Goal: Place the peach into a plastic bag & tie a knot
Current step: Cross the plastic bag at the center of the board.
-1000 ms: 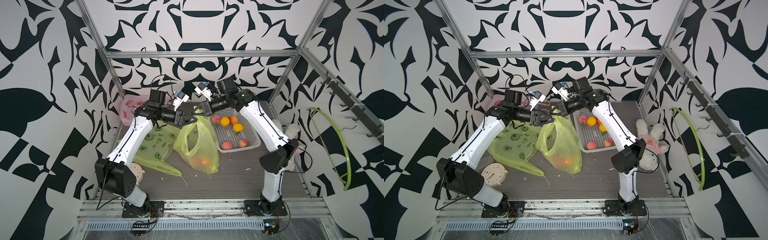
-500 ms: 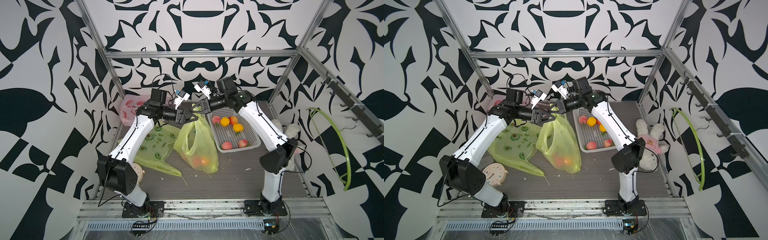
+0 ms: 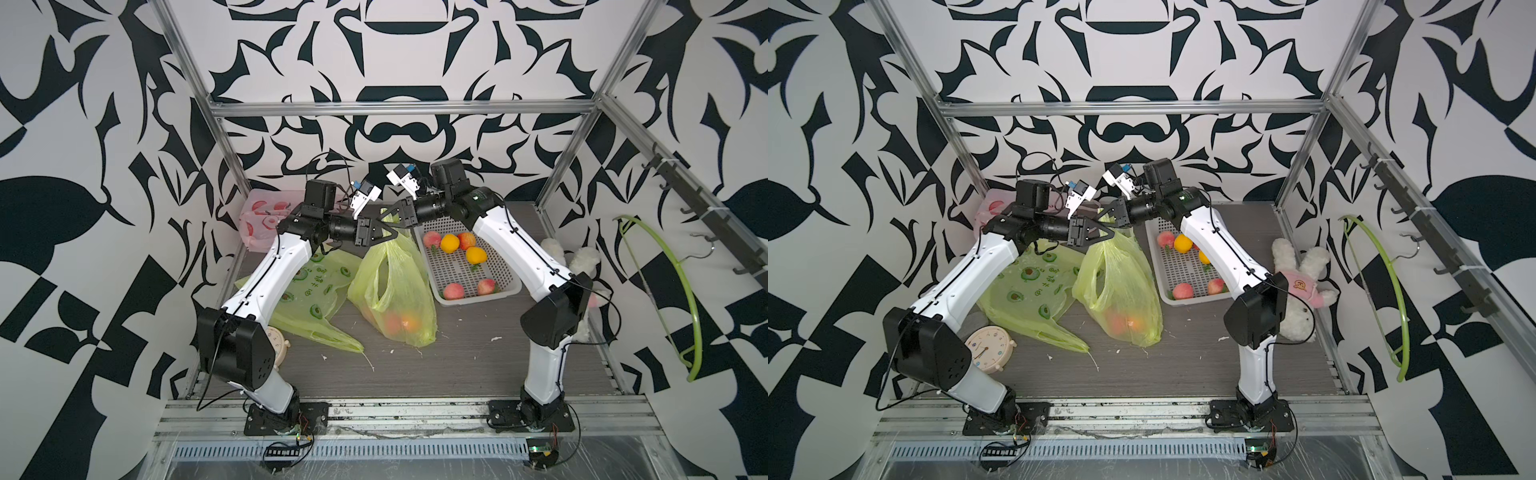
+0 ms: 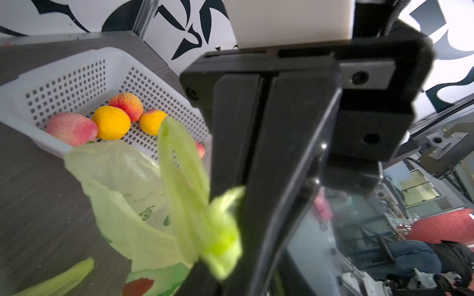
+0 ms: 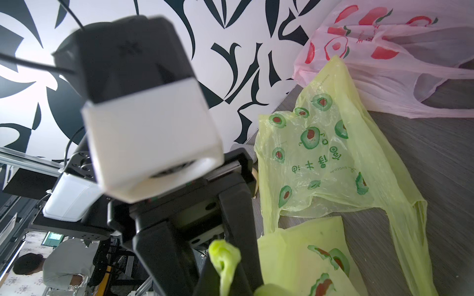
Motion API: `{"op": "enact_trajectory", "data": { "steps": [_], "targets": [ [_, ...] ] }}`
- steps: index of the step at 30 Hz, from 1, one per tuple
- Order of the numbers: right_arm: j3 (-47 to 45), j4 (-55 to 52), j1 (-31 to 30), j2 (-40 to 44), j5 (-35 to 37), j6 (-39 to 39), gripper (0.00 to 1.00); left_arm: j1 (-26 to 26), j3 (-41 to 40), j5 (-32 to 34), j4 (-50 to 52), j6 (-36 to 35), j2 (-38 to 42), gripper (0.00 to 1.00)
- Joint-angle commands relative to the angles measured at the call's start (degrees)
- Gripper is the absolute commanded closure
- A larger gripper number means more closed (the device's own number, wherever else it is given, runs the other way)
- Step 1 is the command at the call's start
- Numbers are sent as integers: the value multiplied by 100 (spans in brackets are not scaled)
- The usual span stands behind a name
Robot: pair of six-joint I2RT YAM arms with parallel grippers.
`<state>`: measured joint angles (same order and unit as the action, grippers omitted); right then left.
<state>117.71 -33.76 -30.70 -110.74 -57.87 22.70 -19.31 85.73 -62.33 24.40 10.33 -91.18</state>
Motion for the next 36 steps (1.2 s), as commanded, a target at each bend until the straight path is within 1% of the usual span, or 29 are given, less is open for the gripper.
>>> {"op": "enact_trajectory", "data": {
  "steps": [1,3,7,9,11,16,18,20,23,26,31,34,36],
  "targets": [
    [-115,289,-14,375,-78,111,100,-37,-152,140,-588,222,196,76],
    [-208,293,-14,426,-67,97,100,-38,-153,206,-646,242,203,81],
    [-334,280,-8,533,-41,93,100,-30,-154,260,-740,294,205,87],
    [-363,254,-9,594,-8,106,100,-38,-170,299,-769,287,221,95],
    [-385,196,-2,669,62,120,99,-38,-208,319,-801,279,247,100],
    [-498,195,17,1034,573,294,62,-37,-302,224,-772,175,290,100],
    [-668,344,63,1309,912,415,51,-37,-324,179,-749,132,309,100],
    [-863,500,170,1565,1248,588,44,-35,-318,139,-729,109,303,100],
    [-1221,674,381,1874,1649,939,39,-35,-300,73,-710,92,302,100],
    [-1494,677,635,1964,1821,1268,35,-31,-277,55,-668,54,306,100],
    [-1709,752,645,1831,1699,1519,29,-37,-234,36,-567,-12,305,100],
    [-2007,1473,659,1797,1481,1977,27,-38,-207,19,-515,-36,299,100],
    [-2016,1607,649,1721,1507,2073,27,-38,-197,19,-504,-29,306,100]
  ]
}}
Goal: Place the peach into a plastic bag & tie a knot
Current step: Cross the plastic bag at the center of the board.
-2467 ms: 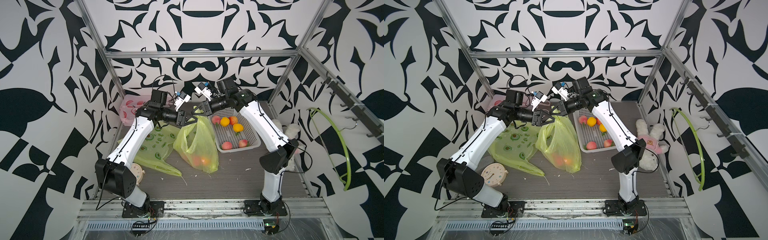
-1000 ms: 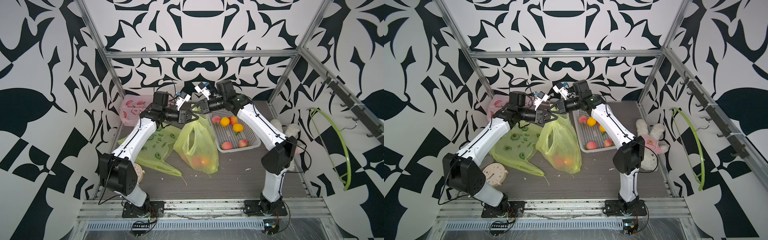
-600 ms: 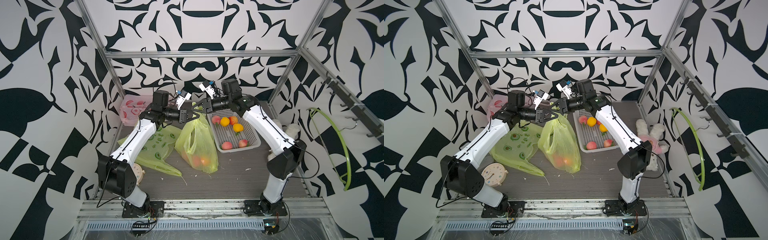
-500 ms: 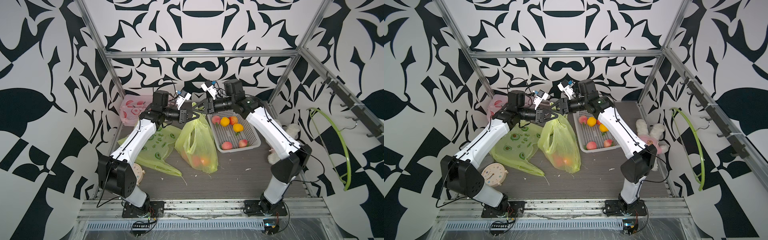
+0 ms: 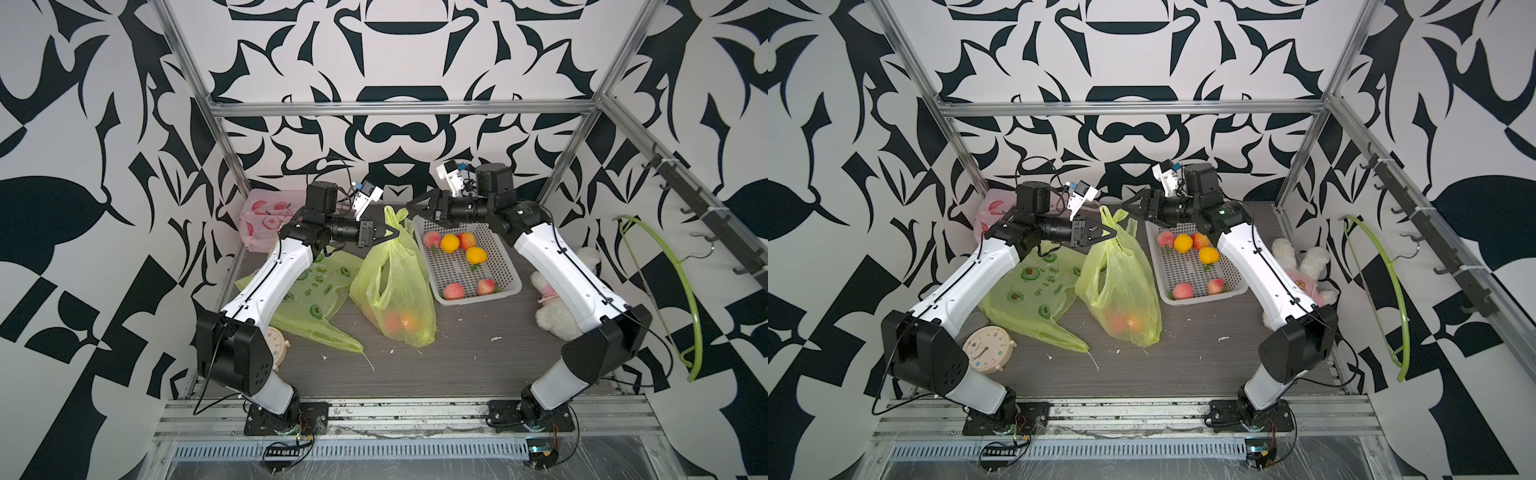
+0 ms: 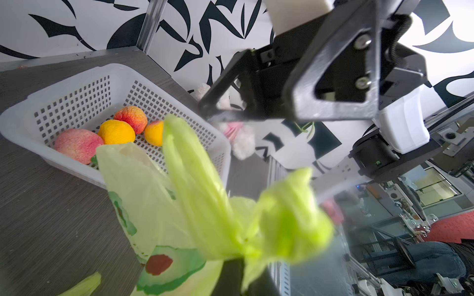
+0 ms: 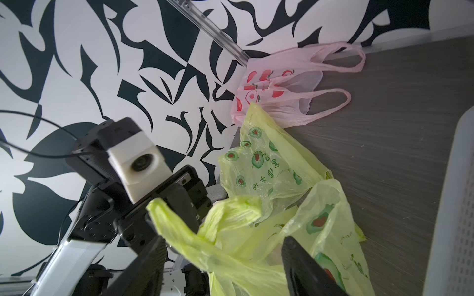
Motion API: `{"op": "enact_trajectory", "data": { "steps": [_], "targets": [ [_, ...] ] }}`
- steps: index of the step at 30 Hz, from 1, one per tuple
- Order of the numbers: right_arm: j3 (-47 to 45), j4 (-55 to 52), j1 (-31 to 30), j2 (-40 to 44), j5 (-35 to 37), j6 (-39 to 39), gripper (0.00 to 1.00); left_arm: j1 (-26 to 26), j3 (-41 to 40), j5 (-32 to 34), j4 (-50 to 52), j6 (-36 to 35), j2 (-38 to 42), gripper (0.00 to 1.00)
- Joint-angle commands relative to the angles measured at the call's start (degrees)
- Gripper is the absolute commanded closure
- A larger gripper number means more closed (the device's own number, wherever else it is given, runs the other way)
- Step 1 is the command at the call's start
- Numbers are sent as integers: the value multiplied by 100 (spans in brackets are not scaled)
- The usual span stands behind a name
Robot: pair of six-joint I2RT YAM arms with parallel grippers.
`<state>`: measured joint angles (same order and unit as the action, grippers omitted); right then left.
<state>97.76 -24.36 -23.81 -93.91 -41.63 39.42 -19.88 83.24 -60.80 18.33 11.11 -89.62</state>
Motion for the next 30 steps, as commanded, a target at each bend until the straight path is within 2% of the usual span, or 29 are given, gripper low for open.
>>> {"op": "enact_trajectory", "data": {
  "steps": [1,7,10,13,19,21,23,30],
  "targets": [
    [-33,790,-44,-5,-172,504,27,24,54,-143,113,-109,153,100],
    [-3,1280,-58,-303,-348,878,27,22,52,-152,147,-126,140,100],
    [70,1355,-92,-421,-417,932,30,17,62,-161,178,-143,138,100],
    [134,1346,-132,-502,-467,935,40,13,60,-151,189,-157,134,100],
    [113,1364,-160,-434,-563,910,71,16,65,-109,211,-168,111,100],
    [69,1366,-158,-371,-566,901,88,11,61,-77,200,-161,93,100],
    [54,1327,-158,-302,-557,875,99,18,61,-35,205,-147,69,100],
    [117,1023,-150,-19,-347,596,100,18,-11,89,219,-112,25,100]
  ]
}}
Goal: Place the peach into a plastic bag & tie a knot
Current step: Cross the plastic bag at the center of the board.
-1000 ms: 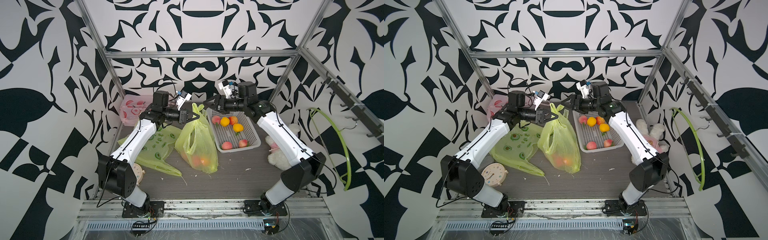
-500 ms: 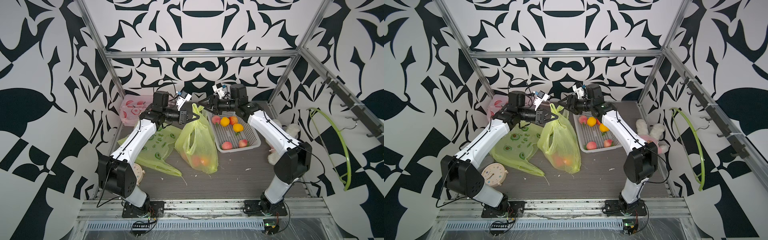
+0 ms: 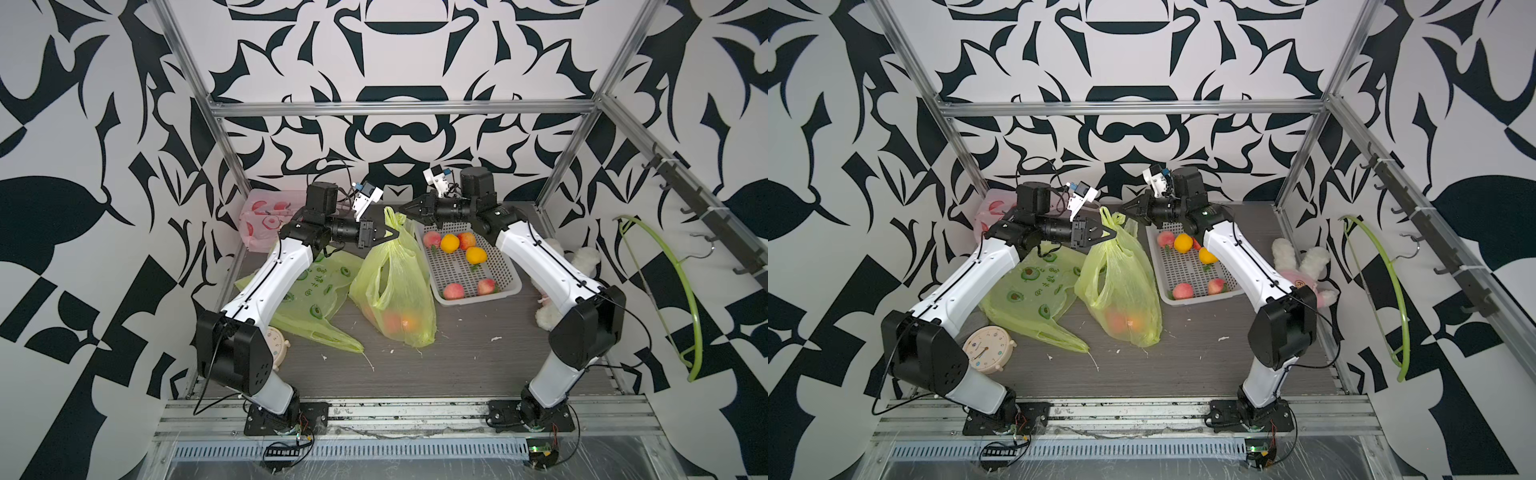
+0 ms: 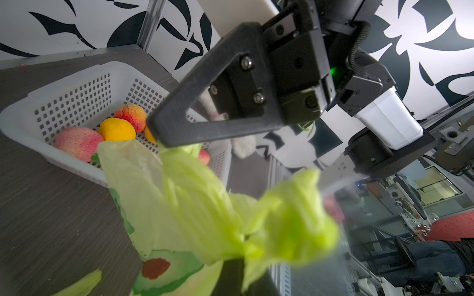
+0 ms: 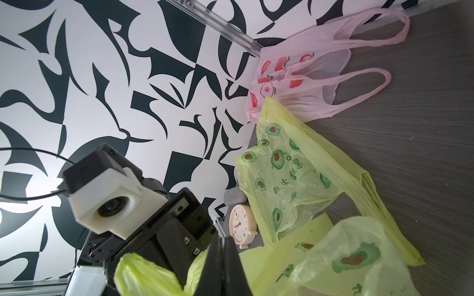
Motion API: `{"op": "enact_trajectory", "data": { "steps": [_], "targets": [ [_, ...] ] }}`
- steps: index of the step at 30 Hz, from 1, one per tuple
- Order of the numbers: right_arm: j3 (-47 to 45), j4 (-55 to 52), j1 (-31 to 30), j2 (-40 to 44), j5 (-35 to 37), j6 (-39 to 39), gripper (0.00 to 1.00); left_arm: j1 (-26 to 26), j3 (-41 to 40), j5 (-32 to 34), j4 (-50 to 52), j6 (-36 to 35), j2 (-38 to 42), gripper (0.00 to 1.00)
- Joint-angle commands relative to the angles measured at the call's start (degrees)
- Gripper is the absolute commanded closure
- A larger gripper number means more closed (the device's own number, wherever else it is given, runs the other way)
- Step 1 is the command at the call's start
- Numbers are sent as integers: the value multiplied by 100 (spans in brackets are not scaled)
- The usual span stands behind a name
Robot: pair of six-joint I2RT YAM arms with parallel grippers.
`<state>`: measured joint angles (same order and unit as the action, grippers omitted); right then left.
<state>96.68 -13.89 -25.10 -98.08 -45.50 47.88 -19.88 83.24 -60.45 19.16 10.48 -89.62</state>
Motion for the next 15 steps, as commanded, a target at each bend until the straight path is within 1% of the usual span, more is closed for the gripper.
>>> {"op": "enact_trajectory", "data": {
  "steps": [1,8,15],
  "targets": [
    [279,-125,-12,426,103,-313,100,18,-16,73,147,-50,14,100],
    [587,-347,-12,439,161,-408,100,22,-105,205,122,14,-113,94],
    [700,-609,-1,500,368,-670,100,17,-220,244,44,93,-139,83]
  ]
}}
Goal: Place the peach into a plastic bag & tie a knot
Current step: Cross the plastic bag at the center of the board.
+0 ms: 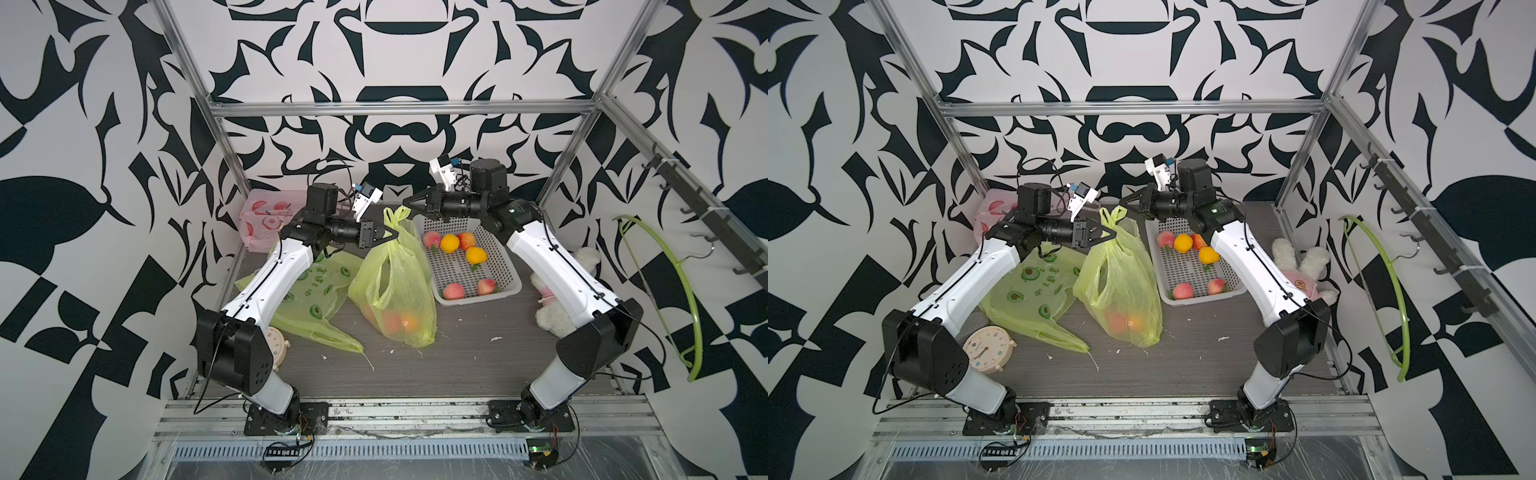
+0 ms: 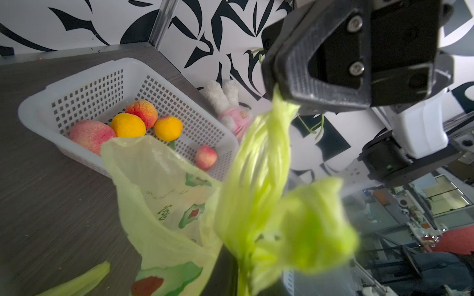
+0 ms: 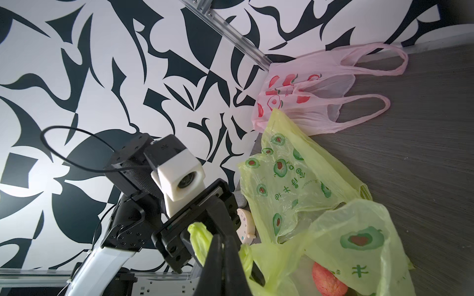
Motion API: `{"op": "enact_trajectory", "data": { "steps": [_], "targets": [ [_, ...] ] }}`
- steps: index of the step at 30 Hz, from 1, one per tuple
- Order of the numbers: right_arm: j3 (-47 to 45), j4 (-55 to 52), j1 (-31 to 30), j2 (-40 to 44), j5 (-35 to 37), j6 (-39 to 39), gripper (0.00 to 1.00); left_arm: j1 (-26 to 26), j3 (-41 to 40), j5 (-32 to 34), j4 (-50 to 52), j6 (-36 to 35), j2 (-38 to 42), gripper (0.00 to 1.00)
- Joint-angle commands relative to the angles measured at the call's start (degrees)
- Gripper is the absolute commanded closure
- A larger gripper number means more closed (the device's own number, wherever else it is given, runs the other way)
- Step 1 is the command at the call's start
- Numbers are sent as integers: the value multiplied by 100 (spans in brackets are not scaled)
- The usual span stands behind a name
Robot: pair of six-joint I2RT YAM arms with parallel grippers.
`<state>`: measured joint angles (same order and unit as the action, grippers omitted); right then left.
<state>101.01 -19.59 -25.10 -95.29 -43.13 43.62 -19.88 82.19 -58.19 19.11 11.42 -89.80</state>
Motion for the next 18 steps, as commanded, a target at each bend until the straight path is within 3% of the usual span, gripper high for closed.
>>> {"op": "enact_trajectory", "data": {
  "steps": [1,18],
  "targets": [
    [282,-61,-3,225,152,-270,100,20,-134,16,39,6,-116,82],
    [275,-194,256,472,456,-453,100,11,-200,27,-36,94,-216,80]
  ]
}}
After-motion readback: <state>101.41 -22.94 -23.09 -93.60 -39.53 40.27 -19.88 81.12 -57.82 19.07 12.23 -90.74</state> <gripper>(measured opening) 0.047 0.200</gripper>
